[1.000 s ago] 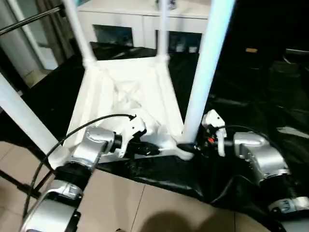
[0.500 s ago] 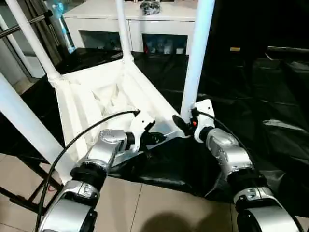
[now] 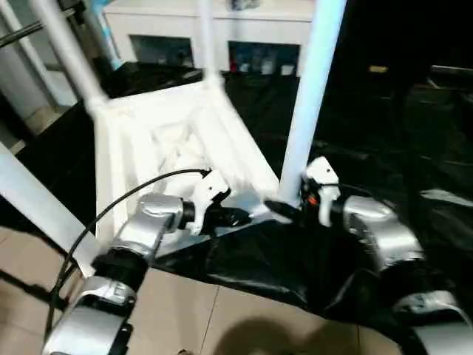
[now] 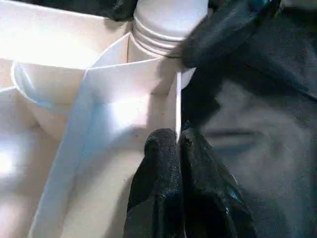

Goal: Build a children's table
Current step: Rotate leg to tighten

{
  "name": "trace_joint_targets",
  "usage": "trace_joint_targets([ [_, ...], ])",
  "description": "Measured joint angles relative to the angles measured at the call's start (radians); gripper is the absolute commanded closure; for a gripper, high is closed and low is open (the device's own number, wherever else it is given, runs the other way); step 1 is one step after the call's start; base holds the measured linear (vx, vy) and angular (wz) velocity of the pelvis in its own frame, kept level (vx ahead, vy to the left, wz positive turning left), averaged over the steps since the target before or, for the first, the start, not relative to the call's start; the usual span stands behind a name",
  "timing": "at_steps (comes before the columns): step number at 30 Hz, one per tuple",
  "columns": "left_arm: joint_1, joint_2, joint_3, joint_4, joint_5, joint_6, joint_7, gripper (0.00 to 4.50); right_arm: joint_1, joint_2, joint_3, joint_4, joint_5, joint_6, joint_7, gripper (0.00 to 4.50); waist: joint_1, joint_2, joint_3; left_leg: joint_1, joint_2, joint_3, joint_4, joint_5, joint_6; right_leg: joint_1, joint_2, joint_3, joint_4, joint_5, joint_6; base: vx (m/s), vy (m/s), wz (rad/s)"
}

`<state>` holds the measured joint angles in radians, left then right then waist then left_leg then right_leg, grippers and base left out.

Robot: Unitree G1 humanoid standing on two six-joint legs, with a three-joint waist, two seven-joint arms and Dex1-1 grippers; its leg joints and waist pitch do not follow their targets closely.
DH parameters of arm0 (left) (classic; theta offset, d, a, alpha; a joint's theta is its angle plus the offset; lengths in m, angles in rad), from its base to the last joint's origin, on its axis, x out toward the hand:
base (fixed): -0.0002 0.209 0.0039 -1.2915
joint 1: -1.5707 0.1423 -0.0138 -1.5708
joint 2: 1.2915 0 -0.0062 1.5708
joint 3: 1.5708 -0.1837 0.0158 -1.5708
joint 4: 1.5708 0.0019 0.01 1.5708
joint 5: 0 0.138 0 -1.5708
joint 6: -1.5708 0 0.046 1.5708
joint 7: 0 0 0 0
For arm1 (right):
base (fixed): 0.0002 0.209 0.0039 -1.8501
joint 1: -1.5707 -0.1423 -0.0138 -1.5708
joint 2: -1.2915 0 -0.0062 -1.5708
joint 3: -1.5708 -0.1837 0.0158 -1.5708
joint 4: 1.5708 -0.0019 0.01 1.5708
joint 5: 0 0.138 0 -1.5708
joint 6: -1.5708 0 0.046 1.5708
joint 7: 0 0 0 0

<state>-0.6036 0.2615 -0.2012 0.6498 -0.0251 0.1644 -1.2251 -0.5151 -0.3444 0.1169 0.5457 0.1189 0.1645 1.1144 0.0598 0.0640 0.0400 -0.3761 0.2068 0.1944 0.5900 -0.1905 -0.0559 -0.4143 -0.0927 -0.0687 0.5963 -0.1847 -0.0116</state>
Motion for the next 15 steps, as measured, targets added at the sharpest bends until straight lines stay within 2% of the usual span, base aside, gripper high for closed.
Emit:
trace_joint_targets([
  [1,0.001,0.002,-0.002,-0.002,0.000,-0.001,-0.013,4.50,0.002,-0.004,0.002,-0.004,0.006,0.004,0.021,0.83,0.002,0.000,0.000,0.000,0.000,0.000,0.001,0.000,0.000,0.000,0.000,0.000,0.001,0.000,0.000,0.000,0.000,0.00],
  [2,0.002,0.007,-0.007,-0.005,0.000,-0.001,-0.024,4.50,0.004,-0.015,0.009,-0.014,0.009,0.010,0.044,1.05,0.004,0.000,0.000,-0.001,0.000,0.000,0.002,0.000,0.000,0.000,-0.001,0.000,0.001,0.000,0.000,0.000,0.000,0.00],
  [5,0.002,0.024,-0.027,-0.009,-0.002,-0.010,-0.072,4.50,0.006,-0.051,0.031,-0.035,0.022,0.032,0.113,1.14,0.005,0.000,0.000,-0.001,0.000,0.002,0.005,0.000,0.000,0.000,-0.001,0.002,0.003,0.001,-0.001,0.000,0.000,0.00],
  [13,0.002,0.038,-0.038,-0.008,-0.002,-0.018,-0.106,4.50,0.006,-0.069,0.038,-0.092,0.043,0.063,0.173,1.85,0.005,0.000,0.001,0.000,0.000,0.002,0.007,0.001,0.000,0.001,-0.002,0.002,0.007,0.001,-0.001,0.000,0.000,0.00],
  [15,0.002,0.038,-0.040,-0.008,-0.002,-0.019,-0.105,4.50,0.006,-0.069,0.038,-0.103,0.047,0.063,0.176,1.85,0.004,0.000,0.001,0.000,0.000,0.002,0.007,0.001,0.000,0.001,-0.002,0.002,0.007,0.001,-0.001,0.000,0.000,0.00],
])
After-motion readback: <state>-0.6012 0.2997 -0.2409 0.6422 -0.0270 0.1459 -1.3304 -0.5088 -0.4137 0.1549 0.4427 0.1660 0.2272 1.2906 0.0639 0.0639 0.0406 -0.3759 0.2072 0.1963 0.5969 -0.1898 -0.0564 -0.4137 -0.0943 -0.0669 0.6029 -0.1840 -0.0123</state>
